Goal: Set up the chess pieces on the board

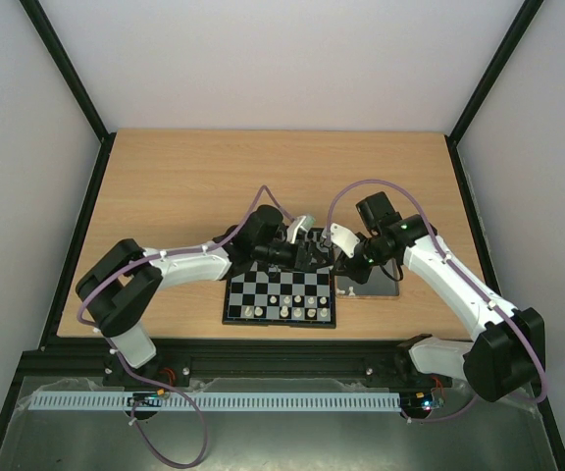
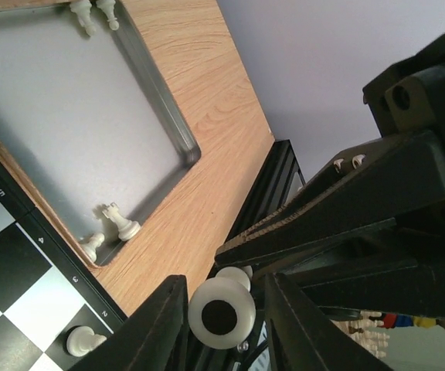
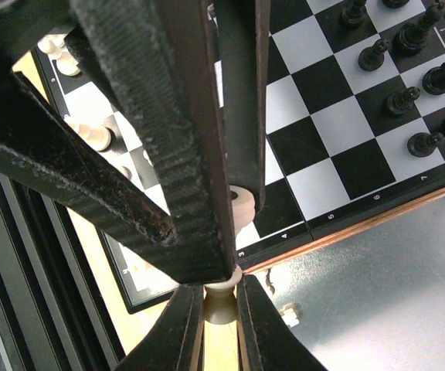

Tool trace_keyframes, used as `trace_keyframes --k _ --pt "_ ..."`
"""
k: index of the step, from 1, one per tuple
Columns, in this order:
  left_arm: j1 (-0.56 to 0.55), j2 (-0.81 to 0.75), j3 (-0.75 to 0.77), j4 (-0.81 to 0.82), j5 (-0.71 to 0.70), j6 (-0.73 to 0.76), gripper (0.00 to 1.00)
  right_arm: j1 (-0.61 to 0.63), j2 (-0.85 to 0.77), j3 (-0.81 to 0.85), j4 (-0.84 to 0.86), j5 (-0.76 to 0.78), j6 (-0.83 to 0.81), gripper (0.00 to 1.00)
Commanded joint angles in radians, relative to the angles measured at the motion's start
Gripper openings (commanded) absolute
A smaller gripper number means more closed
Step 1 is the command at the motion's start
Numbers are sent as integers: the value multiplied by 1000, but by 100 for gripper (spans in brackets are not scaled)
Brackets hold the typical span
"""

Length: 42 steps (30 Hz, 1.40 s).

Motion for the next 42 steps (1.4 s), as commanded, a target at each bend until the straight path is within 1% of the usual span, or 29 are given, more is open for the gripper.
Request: trace_keyframes --k 1,5,8,9,11,12,13,15,16,19,23,25,27,29,31,32,38,42 --pt "-11 12 28 30 34 8 28 6 -6 14 -57 -22 7 8" --pt "-14 11 30 32 39 12 21 6 -7 11 -55 -21 5 8" --pt "-15 -1 26 40 34 15 18 6 -8 14 -54 -27 11 9" --pt "-15 -14 19 46 24 16 18 6 -9 17 -53 -33 23 11" --pt "-15 -51 -1 61 -5 17 17 4 -12 31 -35 -48 74 20" --pt "-14 -83 -13 67 -21 20 16 -3 -18 43 -26 -69 104 23" --pt "-15 -112 -26 71 -47 23 16 -17 -23 63 -19 -106 134 26" --pt "-14 -176 -58 80 -111 28 16 -56 -33 108 8 -196 214 38" --pt "-15 -205 -75 91 -143 28 16 -75 -33 131 20 -250 255 43" --pt "-15 -289 -129 140 -235 20 16 -138 -30 175 81 -415 376 50" --pt "-15 -357 -188 238 -319 -5 16 -218 -22 185 180 -551 538 58" --pt "-19 -381 -208 287 -360 -17 16 -265 -8 179 248 -643 636 62" --pt "-28 -397 -220 327 -389 -19 16 -299 14 156 347 -760 781 63" --pt "-37 -407 -223 346 -414 -17 16 -308 35 119 487 -871 938 63" --pt "-43 -410 -222 356 -433 -16 16 -307 46 83 601 -928 1056 62" --pt "-45 -409 -219 358 -436 -16 17 -308 47 72 627 -935 1079 62" --pt "-52 -405 -211 381 -447 -23 17 -298 45 38 664 -955 1145 61" --pt "-52 -396 -203 399 -454 -31 17 -278 24 -5 714 -966 1190 57"
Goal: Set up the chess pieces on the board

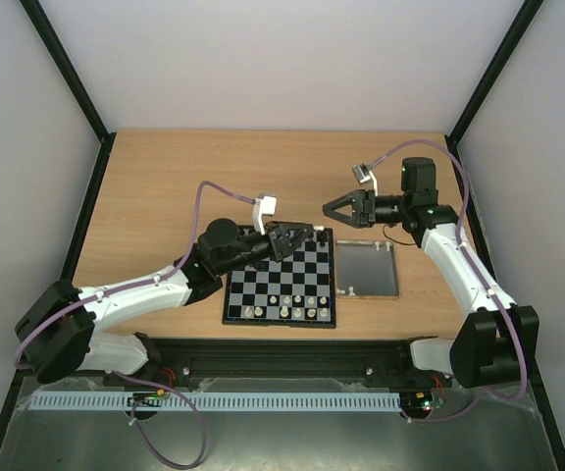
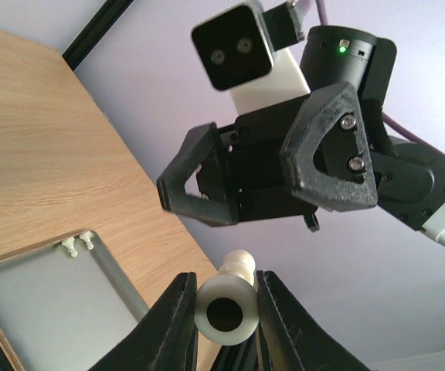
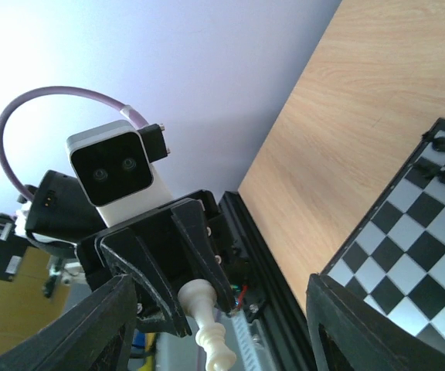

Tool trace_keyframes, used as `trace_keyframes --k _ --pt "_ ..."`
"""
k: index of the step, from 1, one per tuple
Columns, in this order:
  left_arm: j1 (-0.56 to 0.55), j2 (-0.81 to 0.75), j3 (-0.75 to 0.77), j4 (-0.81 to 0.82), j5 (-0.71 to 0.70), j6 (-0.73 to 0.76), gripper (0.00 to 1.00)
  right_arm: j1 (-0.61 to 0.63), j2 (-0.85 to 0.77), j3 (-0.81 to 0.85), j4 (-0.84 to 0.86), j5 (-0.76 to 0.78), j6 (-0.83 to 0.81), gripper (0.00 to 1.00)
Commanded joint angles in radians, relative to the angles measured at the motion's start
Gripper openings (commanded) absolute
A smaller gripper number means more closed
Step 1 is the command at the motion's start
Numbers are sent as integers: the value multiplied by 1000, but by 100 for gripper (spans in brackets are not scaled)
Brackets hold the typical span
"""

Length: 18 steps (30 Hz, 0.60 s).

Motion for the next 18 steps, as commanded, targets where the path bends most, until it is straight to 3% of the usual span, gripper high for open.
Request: trace_keyframes --k 1,14,18 --pt "-7 -7 21 85 -27 -7 17 26 -32 -49 98 -73 109 55" --pt "-9 53 42 131 -10 -39 17 41 -45 -89 189 -105 206 27" --pt "-8 49 39 129 -21 -38 17 41 -51 -96 199 -104 221 25"
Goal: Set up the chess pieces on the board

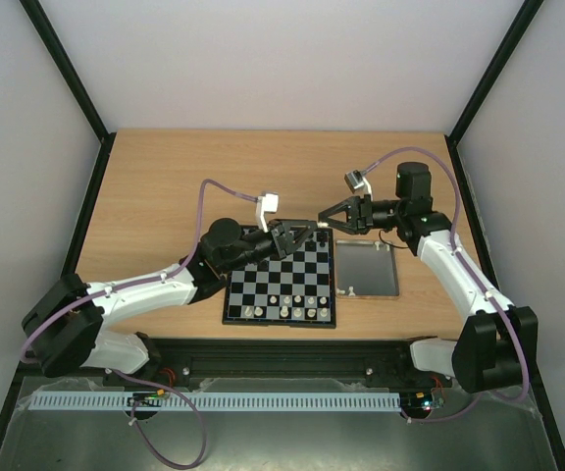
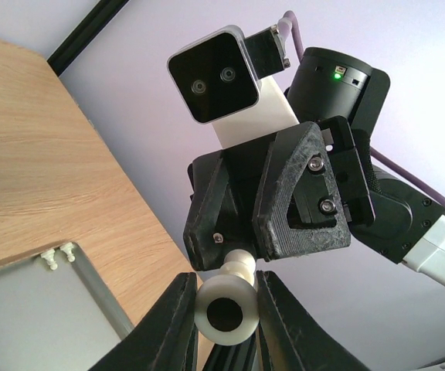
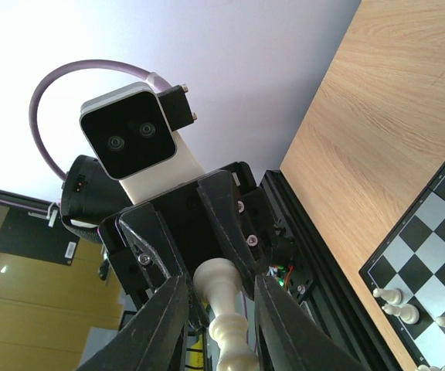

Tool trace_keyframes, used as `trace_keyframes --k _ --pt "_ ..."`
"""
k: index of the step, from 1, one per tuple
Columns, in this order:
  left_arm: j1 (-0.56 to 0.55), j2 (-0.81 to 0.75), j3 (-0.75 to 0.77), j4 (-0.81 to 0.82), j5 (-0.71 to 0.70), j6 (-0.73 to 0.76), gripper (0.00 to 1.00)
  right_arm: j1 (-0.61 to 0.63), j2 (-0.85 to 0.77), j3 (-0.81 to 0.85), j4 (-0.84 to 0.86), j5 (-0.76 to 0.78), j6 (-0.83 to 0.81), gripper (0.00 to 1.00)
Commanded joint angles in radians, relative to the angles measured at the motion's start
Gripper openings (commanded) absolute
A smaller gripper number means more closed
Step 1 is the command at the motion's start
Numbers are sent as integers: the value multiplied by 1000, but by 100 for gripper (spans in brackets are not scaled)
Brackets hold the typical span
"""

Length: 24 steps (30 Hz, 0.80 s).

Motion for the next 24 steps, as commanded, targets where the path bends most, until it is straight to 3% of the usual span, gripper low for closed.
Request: trace_keyframes --k 1,9,20,22,24 --pt "-4 5 27 52 -19 4 17 5 -31 -17 35 -38 30 25" --pt "-3 20 28 95 -45 -14 17 5 -42 -46 54 -30 46 28" --pt "-3 42 38 86 -35 -16 18 3 -36 -34 66 -31 29 13" --pt "-4 37 39 69 -37 -12 24 3 -28 -13 20 -21 -15 12" --pt "-1 23 40 24 -46 -2 41 2 -10 44 -119 13 -157 11"
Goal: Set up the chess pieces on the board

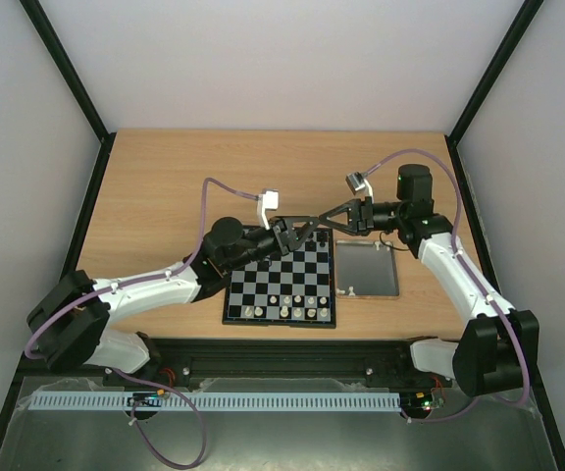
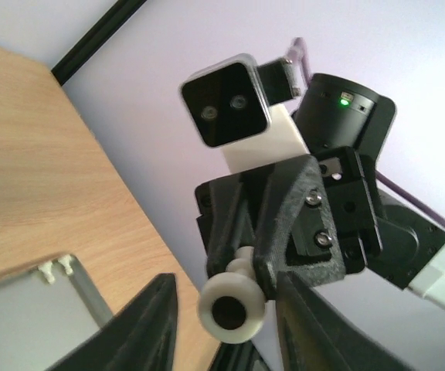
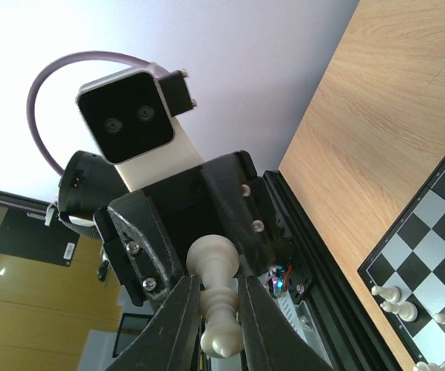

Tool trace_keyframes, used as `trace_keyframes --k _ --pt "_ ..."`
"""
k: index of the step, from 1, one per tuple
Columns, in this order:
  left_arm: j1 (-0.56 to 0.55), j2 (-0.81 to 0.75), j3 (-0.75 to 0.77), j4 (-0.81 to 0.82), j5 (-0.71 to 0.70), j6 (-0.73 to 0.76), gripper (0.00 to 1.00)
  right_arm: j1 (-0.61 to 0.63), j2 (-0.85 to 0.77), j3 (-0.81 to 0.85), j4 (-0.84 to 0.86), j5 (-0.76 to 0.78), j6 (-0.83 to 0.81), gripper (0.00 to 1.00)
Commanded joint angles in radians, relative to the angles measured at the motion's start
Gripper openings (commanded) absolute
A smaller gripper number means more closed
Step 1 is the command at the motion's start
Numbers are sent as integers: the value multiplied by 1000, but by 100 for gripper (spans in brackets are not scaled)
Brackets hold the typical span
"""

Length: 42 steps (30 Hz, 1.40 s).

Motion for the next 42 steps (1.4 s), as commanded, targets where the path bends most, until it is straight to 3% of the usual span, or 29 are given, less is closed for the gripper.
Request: trace_keyframes --k 1,4,8,15,22,28,32,36,42 --pt "1 -23 29 -57 -32 27 49 4 25 110 -244 37 -262 10" --pt "26 -83 16 -181 -59 47 65 8 66 223 -501 163 -508 8" --pt "64 -203 -5 -420 -140 125 73 47 98 301 -666 350 -693 5" --pt "182 -403 -8 -817 -229 284 80 225 116 319 -746 648 -841 4" --pt "404 -394 95 -1161 -189 467 81 438 148 355 -788 891 -935 4" --pt "621 -347 24 -1156 -103 538 81 597 202 392 -824 1034 -996 4" --pt "685 -368 -15 -1103 -51 541 80 685 238 401 -837 1099 -1031 4" --pt "734 -412 -20 -1096 -93 551 80 779 283 404 -845 1159 -1064 4" --pt "745 -411 -21 -1099 -88 560 80 879 358 409 -843 1207 -1087 4"
